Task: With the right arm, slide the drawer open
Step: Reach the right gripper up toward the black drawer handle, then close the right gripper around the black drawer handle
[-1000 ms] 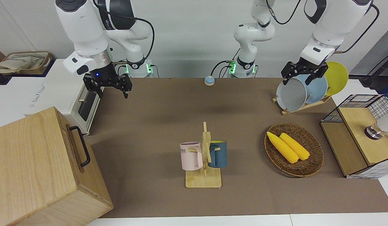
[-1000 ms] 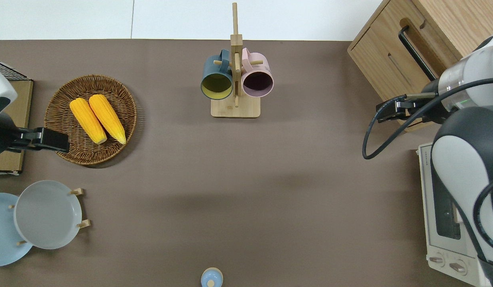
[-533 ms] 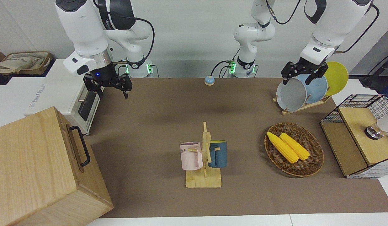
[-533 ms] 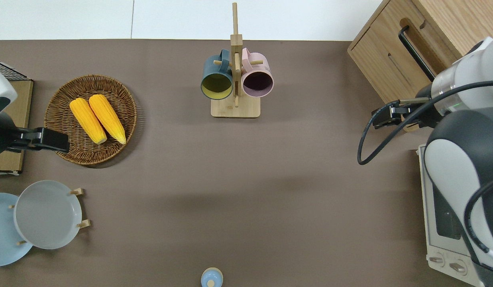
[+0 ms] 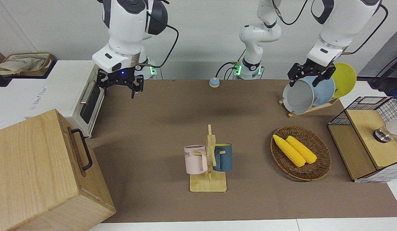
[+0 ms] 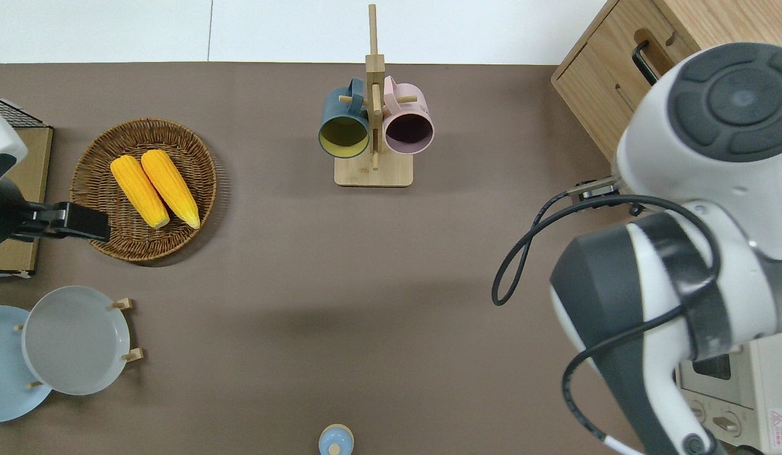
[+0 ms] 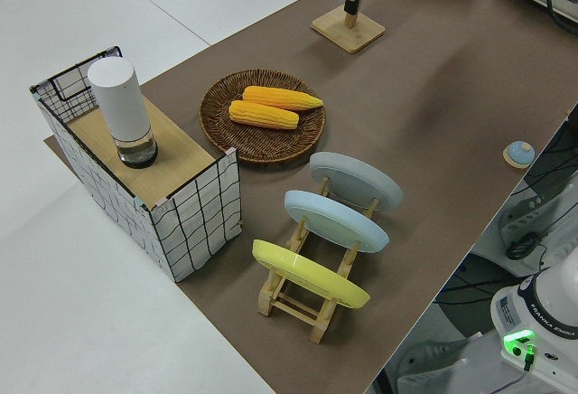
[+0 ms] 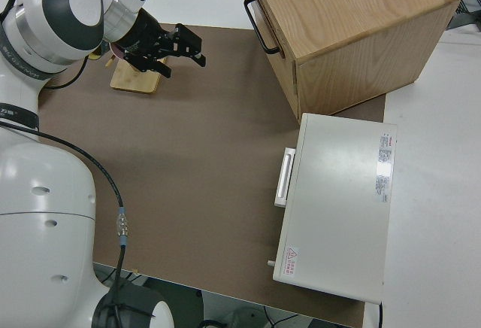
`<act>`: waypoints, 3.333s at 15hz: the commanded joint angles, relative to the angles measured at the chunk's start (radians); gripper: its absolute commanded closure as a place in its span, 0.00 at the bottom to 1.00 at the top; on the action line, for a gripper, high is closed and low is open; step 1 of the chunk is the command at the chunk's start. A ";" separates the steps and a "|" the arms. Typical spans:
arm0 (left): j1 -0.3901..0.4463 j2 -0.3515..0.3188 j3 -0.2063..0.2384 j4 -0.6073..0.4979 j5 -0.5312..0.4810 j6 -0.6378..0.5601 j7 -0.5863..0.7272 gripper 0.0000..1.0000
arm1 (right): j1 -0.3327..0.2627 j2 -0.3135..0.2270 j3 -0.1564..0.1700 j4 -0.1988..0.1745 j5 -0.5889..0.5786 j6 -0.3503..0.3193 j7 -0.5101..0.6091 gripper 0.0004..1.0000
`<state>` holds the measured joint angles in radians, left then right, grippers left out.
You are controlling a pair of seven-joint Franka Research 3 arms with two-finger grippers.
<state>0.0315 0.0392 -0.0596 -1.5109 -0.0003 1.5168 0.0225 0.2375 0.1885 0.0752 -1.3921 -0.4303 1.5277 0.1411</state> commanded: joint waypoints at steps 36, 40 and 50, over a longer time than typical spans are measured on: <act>0.004 0.011 -0.006 0.024 0.017 -0.020 0.010 0.01 | -0.009 0.308 -0.015 -0.199 -1.272 0.299 0.333 0.03; 0.004 0.011 -0.006 0.026 0.017 -0.020 0.010 0.01 | -0.026 0.318 -0.017 -0.199 -1.291 0.328 0.333 0.32; 0.004 0.011 -0.006 0.026 0.017 -0.020 0.010 0.01 | -0.024 0.322 -0.017 -0.200 -1.297 0.328 0.325 1.00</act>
<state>0.0315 0.0392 -0.0596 -1.5109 -0.0003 1.5168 0.0225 0.2160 0.5124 0.0511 -1.5811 -1.6987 1.8492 0.4766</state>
